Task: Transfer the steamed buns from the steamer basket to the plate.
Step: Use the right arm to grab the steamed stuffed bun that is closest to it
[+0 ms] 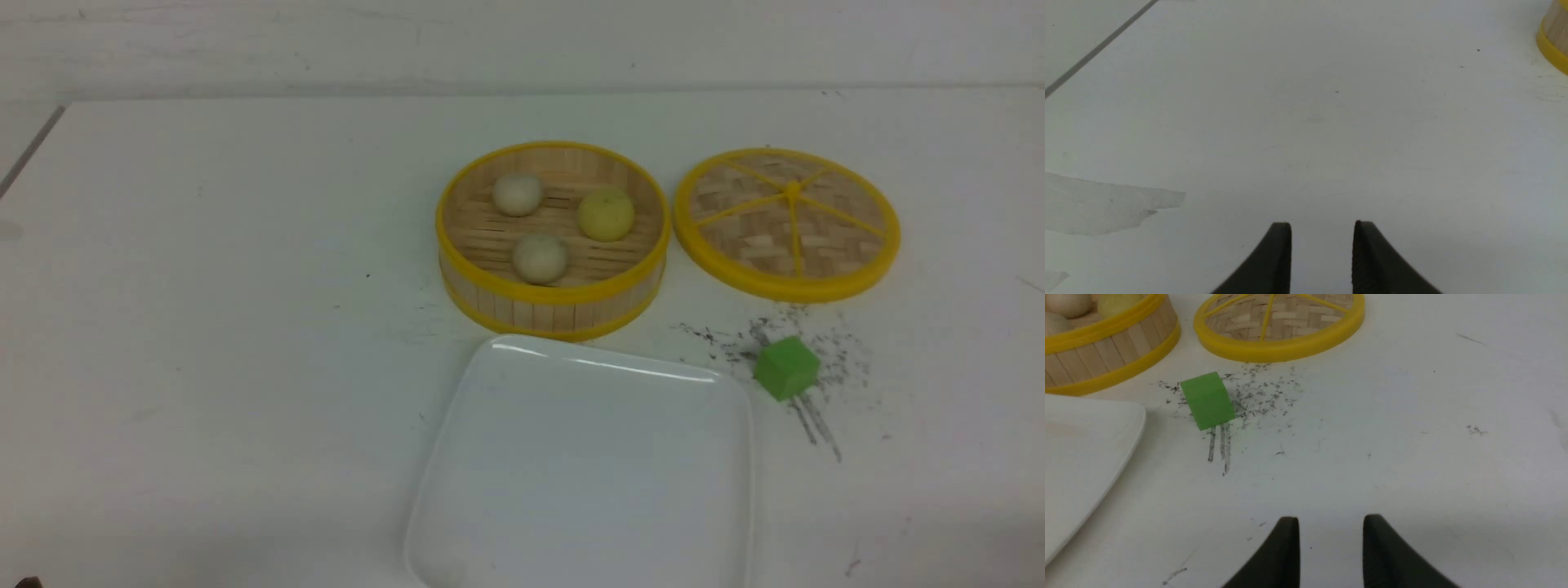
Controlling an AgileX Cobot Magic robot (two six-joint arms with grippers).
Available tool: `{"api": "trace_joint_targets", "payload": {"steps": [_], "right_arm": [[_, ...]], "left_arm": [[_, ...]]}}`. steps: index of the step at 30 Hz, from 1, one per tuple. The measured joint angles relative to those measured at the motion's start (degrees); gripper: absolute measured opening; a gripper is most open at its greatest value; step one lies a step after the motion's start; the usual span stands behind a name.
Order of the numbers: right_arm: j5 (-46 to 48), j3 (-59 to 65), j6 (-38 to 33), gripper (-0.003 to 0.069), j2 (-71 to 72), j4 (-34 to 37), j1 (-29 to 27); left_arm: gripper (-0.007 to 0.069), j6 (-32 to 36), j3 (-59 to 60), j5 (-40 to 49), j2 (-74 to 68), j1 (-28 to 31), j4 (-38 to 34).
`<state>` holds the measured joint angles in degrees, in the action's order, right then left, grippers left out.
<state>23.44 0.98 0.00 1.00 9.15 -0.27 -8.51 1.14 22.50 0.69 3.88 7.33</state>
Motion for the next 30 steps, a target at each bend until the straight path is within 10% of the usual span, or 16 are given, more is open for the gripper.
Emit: {"api": "trace_joint_targets", "payload": {"steps": [30], "right_arm": [[5.6, -23.9, -0.4, 0.0239, 0.0, 7.1, 0.0]], "left_arm": [[0.0242, 0.0, 0.0, 0.0, 0.0, 0.0, 0.0]]}}
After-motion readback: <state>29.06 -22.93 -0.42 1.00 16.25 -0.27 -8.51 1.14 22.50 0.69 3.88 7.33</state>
